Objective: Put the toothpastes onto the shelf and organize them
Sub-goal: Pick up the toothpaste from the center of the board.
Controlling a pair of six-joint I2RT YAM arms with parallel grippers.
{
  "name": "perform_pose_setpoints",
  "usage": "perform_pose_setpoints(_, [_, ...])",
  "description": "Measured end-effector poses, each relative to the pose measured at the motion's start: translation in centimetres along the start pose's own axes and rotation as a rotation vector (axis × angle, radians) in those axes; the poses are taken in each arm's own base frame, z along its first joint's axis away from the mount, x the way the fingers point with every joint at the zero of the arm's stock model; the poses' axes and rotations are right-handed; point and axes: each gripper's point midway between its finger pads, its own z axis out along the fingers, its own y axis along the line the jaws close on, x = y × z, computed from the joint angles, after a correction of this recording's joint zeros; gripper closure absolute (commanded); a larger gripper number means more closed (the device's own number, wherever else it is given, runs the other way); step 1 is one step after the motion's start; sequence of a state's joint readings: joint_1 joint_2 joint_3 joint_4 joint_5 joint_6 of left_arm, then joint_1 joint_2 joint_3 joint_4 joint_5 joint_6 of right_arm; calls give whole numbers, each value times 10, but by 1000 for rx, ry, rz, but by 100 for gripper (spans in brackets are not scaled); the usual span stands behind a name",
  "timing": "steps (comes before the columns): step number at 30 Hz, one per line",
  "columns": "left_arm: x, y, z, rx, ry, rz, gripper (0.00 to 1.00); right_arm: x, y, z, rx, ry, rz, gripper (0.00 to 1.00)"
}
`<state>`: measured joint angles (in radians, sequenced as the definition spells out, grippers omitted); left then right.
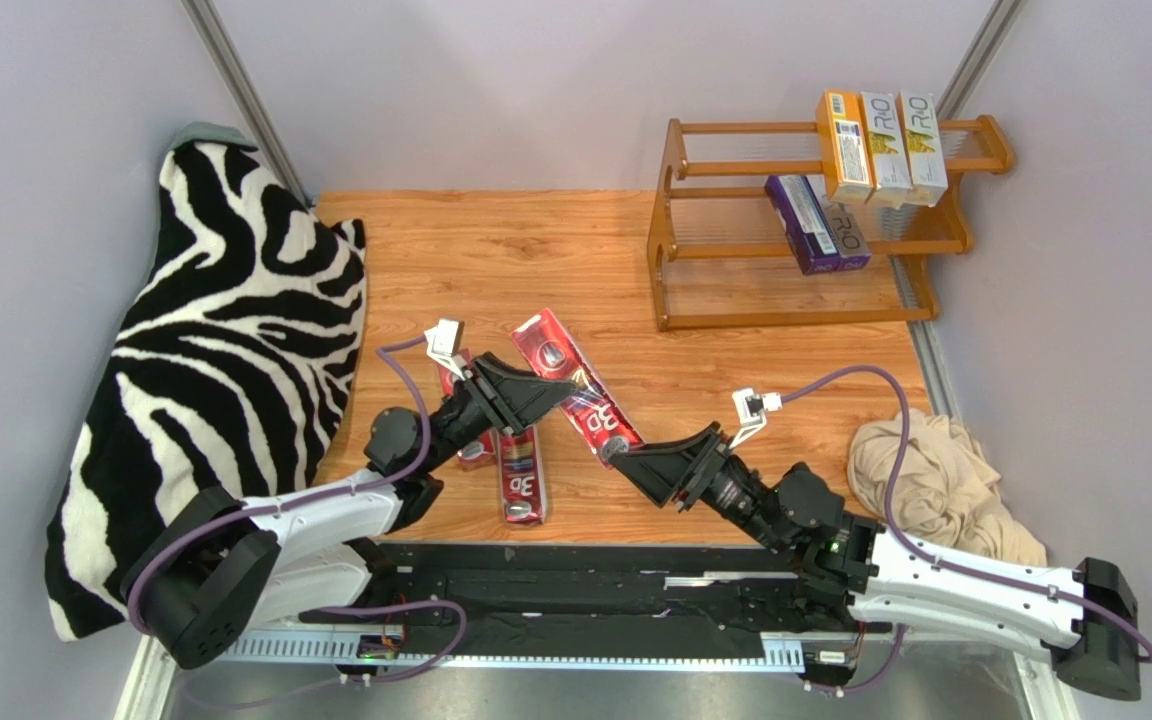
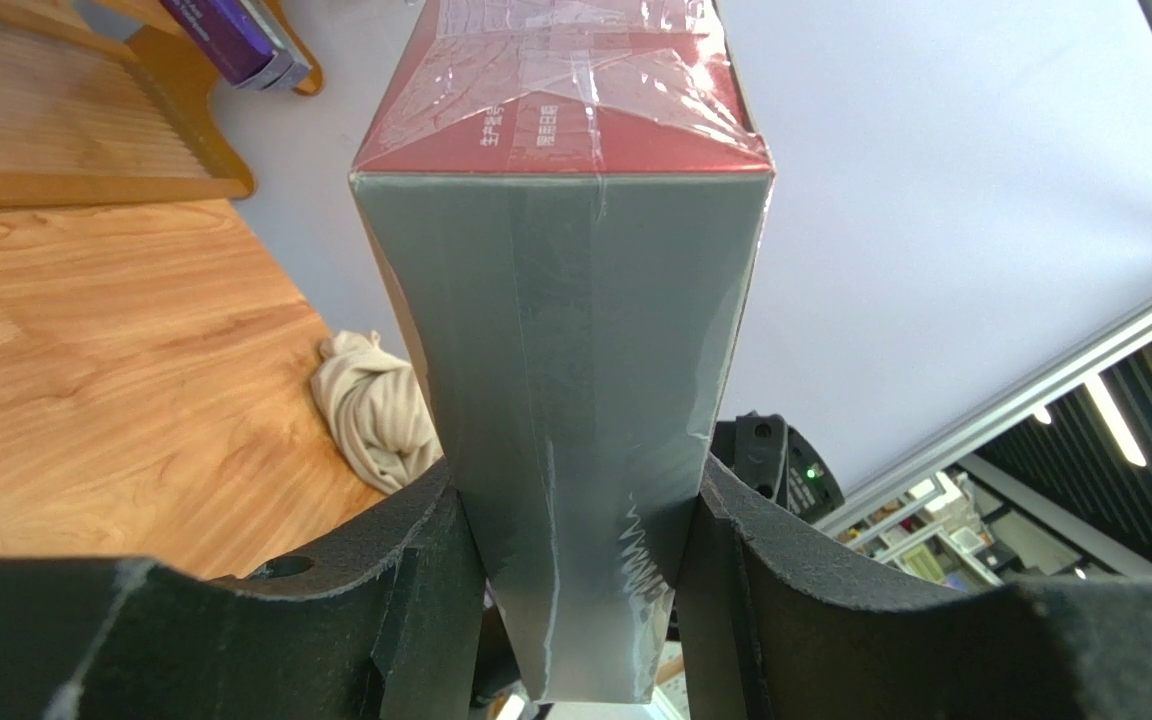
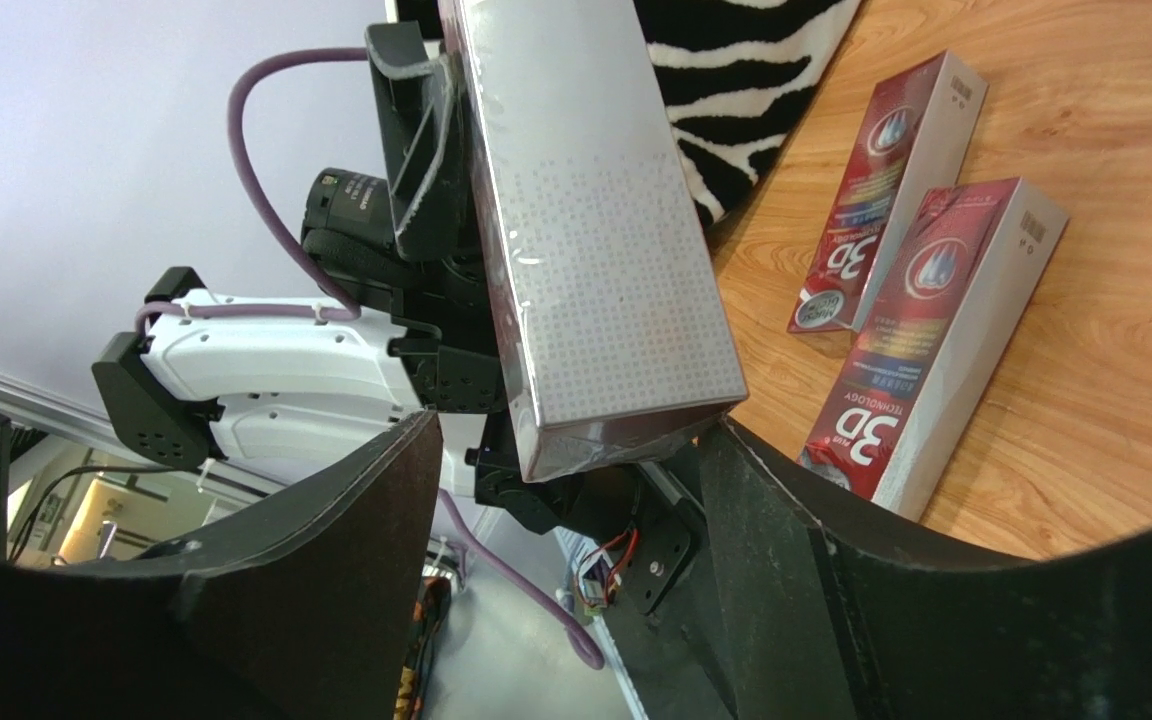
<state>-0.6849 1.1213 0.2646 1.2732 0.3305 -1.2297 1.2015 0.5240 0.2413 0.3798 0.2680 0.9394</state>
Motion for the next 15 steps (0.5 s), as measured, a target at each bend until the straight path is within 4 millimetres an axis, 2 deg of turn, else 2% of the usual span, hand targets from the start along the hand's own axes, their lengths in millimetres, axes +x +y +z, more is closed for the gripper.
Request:
perform_pose_setpoints(2, [0, 2, 0, -5, -2, -1, 52, 6, -2, 2, 1, 9, 4, 43])
perform_pose_setpoints(5, [2, 4, 1, -13, 0, -7, 52, 13, -8, 2, 10, 18, 6, 49])
perform_pose_setpoints(9, [2, 3, 2, -13, -5, -15, 52, 10, -8, 2, 11, -4, 11, 49])
perform_pose_setpoints(15, [7, 2, 3, -12, 3, -25, 52, 1, -6, -4, -14, -45, 12, 39])
